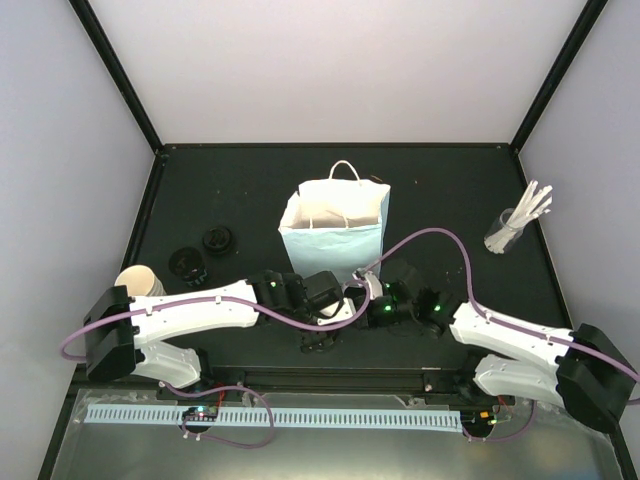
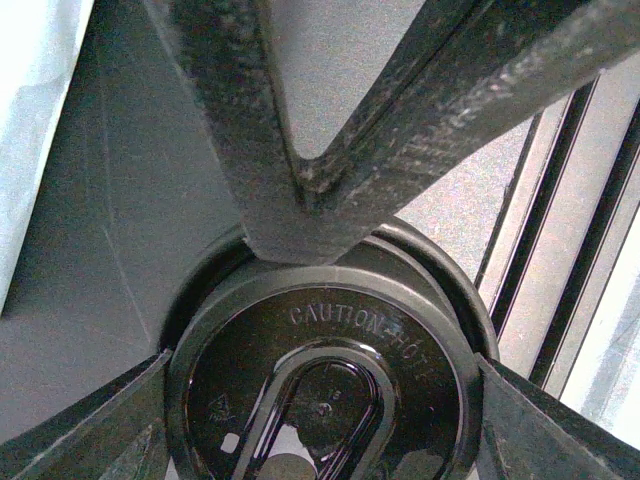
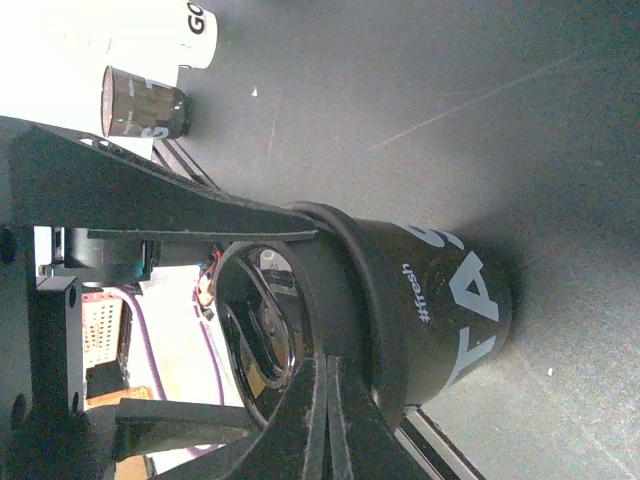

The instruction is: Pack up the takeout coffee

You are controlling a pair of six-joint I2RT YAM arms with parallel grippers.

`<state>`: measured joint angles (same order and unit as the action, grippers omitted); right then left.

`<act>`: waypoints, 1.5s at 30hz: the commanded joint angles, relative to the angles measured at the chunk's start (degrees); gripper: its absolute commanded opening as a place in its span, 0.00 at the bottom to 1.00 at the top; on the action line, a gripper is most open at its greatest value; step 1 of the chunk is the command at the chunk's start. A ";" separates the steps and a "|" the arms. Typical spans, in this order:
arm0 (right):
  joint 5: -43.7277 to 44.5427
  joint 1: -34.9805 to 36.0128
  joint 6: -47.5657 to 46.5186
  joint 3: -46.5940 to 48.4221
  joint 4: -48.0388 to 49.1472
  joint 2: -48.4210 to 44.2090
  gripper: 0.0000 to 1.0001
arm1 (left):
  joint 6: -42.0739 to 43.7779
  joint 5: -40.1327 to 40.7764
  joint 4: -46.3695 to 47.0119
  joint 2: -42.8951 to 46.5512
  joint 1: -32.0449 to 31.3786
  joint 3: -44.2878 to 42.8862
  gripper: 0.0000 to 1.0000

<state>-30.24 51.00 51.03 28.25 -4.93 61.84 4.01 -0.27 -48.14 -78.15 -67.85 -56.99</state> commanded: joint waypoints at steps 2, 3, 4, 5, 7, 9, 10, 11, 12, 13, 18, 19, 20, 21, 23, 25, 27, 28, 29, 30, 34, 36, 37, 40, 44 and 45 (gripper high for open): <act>-1.16 -0.34 1.72 -0.49 3.93 1.31 0.01 | 0.04 1.60 -0.61 -0.52 -0.34 -0.58 0.74; -1.29 -0.32 1.89 -0.68 4.22 1.51 0.01 | 0.03 1.62 -0.51 -0.39 -0.34 -0.51 0.74; -1.53 -0.29 2.03 -0.85 4.49 1.78 0.01 | 0.03 1.55 -0.47 -0.43 -0.29 -0.49 0.74; -1.65 -0.30 2.20 -1.05 4.63 2.05 0.01 | 0.03 1.54 -0.45 -0.50 -0.34 -0.42 0.74; -1.51 -0.30 2.44 -1.41 4.66 3.01 0.01 | -0.05 1.37 -0.11 -0.49 -0.35 -0.25 0.74; -1.40 -0.34 2.65 -1.82 4.77 4.13 0.01 | -0.08 1.05 0.30 -0.36 -0.35 0.11 0.74; -1.36 -0.30 2.96 -2.06 4.90 4.75 0.01 | -0.18 0.89 0.65 -0.35 -0.33 0.43 0.74; -1.21 -0.36 3.27 -2.32 4.99 5.35 0.01 | -0.35 0.62 0.98 -0.36 -0.27 0.78 0.74; -0.75 -0.30 3.45 -2.55 4.94 5.73 0.01 | -0.52 0.41 1.29 -0.42 -0.26 1.04 0.73; -0.24 -0.36 3.56 -2.66 4.70 6.19 0.01 | -0.98 0.05 1.40 -0.47 -0.24 1.05 0.74; 1.70 -0.36 3.32 -2.88 1.77 7.19 0.01 | -2.38 -1.09 2.69 -0.06 -0.17 1.57 0.73; 1.88 -0.31 3.25 -3.11 1.54 7.17 0.01 | -2.61 -1.09 2.80 0.01 -0.17 1.60 0.73; 2.12 -0.31 3.32 -3.39 1.24 7.11 0.01 | -2.79 -1.20 2.90 0.00 -0.17 1.59 0.73; 2.38 -0.29 3.44 -3.75 1.06 7.17 0.01 | -2.98 -1.26 3.08 -0.11 -0.17 1.62 0.73; 2.68 -0.30 3.66 -4.61 0.98 7.44 0.01 | -3.28 -1.46 3.37 -0.25 -0.14 1.69 0.73; 2.88 -0.27 4.03 -5.66 1.23 8.08 0.01 | -3.43 -1.62 3.69 -0.47 -0.17 1.79 0.72; 2.82 -0.19 4.28 -6.51 1.51 8.89 0.01 | -3.49 -1.90 3.93 -0.80 -0.12 1.83 0.72; 2.82 -0.15 4.34 -6.79 1.55 9.44 0.01 | -3.48 -2.06 4.02 -1.04 -0.13 1.79 0.72; 2.86 0.02 4.34 -7.04 1.39 9.77 0.01 | -3.48 -2.15 3.97 -1.23 -0.13 1.80 0.71; 3.15 0.21 4.27 -7.13 1.17 10.08 0.01 | -3.48 -2.18 3.97 -1.40 -0.12 1.72 0.71; 4.15 1.60 4.72 -7.76 0.74 10.36 0.01 | -4.08 -2.37 4.32 -1.74 -0.16 1.87 0.71; 5.24 2.50 4.96 -7.75 -0.32 10.10 0.01 | -4.71 -2.47 4.53 -1.81 -0.15 2.04 0.71; 5.74 2.93 5.17 -7.84 -0.52 9.88 0.01 | -5.12 -2.49 4.64 -1.83 -0.07 2.10 0.71; 6.69 4.31 6.04 -8.28 -0.42 9.27 0.01 | -6.36 -2.51 4.76 -2.30 -0.17 2.31 0.70; 7.38 4.64 5.81 -7.87 -0.88 5.87 0.01 | -8.33 -2.30 4.85 -2.95 -0.16 2.29 0.70; 8.12 4.62 5.55 -7.22 -1.89 4.74 0.01 | -8.78 -2.30 4.90 -2.97 -0.14 2.39 0.69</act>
<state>-26.55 52.49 57.19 23.42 9.19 66.28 -1.28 -0.60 -47.59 -77.65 -67.57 -55.94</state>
